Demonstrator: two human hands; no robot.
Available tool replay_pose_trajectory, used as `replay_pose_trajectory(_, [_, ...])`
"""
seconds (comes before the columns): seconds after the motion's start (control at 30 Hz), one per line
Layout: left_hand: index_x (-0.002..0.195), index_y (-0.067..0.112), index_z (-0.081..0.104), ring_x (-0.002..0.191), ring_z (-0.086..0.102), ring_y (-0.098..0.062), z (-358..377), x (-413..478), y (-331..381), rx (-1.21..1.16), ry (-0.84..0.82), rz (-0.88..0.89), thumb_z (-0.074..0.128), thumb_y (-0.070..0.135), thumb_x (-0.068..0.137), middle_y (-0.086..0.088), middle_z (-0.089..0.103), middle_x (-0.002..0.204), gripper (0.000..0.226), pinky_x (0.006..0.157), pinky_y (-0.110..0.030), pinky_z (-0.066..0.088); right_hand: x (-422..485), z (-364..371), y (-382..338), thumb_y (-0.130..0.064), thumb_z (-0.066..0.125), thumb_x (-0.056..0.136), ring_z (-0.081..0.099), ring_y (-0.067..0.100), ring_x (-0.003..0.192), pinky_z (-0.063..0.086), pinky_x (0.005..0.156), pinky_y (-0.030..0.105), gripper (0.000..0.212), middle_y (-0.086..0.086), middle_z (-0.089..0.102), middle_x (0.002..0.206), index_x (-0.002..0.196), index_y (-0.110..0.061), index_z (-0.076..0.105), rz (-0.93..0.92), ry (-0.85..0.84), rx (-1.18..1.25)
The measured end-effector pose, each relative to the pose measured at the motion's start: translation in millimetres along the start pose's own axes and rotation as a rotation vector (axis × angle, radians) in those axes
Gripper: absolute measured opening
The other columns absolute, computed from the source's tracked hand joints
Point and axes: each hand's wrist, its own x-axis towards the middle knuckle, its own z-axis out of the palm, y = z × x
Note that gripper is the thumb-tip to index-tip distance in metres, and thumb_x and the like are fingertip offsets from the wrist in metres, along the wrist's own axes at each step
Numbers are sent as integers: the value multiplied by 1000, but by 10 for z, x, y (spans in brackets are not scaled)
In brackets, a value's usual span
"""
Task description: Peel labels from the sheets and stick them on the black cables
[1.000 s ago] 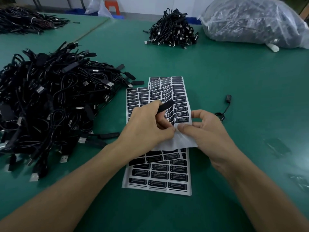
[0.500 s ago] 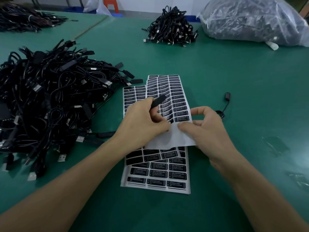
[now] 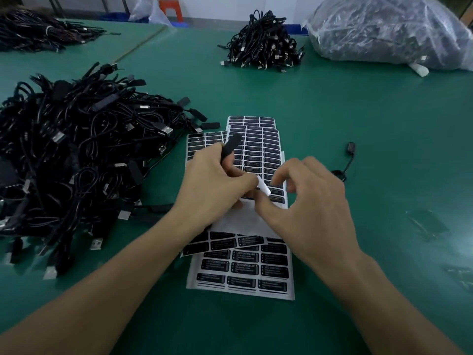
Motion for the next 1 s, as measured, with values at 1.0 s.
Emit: replay_pose_trajectory(1.0, [78, 13, 62, 58, 53, -6, -44, -101, 194, -138, -82, -72, 39, 15, 104, 4, 62, 64, 34, 44, -22, 44, 147, -77, 83, -16, 76, 83, 43, 3, 52, 30, 40, 14, 18, -9, 53, 59, 67, -24, 76, 615, -118, 1106])
